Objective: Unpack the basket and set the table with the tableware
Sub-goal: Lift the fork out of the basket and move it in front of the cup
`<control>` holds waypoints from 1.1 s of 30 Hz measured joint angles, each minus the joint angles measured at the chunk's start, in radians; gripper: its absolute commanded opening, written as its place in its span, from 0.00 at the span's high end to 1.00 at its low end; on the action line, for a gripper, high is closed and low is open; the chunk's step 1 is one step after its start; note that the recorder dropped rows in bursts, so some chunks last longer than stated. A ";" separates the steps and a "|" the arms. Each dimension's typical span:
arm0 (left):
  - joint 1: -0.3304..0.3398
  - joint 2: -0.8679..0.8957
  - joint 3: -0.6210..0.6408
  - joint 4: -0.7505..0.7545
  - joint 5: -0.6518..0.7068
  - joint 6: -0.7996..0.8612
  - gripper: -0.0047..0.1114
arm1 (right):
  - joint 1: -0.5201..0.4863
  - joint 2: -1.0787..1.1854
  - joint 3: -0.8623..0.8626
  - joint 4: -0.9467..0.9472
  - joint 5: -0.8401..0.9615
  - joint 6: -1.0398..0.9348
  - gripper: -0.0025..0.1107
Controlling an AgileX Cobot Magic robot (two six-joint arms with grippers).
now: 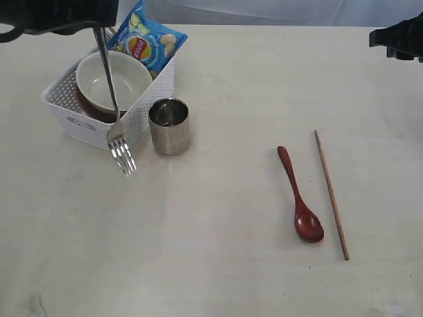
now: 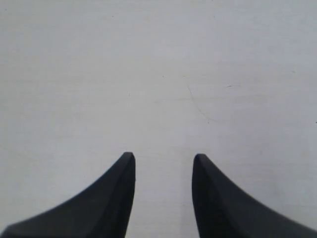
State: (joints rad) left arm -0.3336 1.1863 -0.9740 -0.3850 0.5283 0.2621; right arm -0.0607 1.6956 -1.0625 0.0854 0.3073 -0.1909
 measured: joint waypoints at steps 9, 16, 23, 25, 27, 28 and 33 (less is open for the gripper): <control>0.000 0.077 -0.006 -0.581 0.253 0.519 0.96 | 0.000 0.000 0.002 0.022 0.013 -0.006 0.65; 0.017 0.186 0.022 -0.668 0.283 0.557 0.96 | 0.025 0.000 0.002 0.026 0.016 -0.017 0.65; 0.017 0.278 0.075 -0.716 0.285 0.598 0.96 | 0.065 0.000 0.002 0.029 0.016 -0.048 0.65; 0.024 0.309 0.093 -0.729 0.285 0.614 0.96 | 0.066 0.000 0.002 0.029 0.015 -0.048 0.65; 0.042 0.340 0.118 -0.772 0.296 0.661 0.96 | 0.066 0.000 0.002 0.029 0.015 -0.048 0.65; 0.055 0.353 0.129 -0.799 0.307 0.689 0.96 | 0.066 0.000 0.002 0.029 0.015 -0.048 0.65; 0.177 0.441 0.191 -0.952 0.445 0.881 0.96 | 0.066 0.000 0.002 0.029 0.004 -0.051 0.65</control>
State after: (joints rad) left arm -0.1563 1.6271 -0.7826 -1.3366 0.9730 1.1428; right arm 0.0054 1.6956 -1.0608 0.1145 0.3114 -0.2416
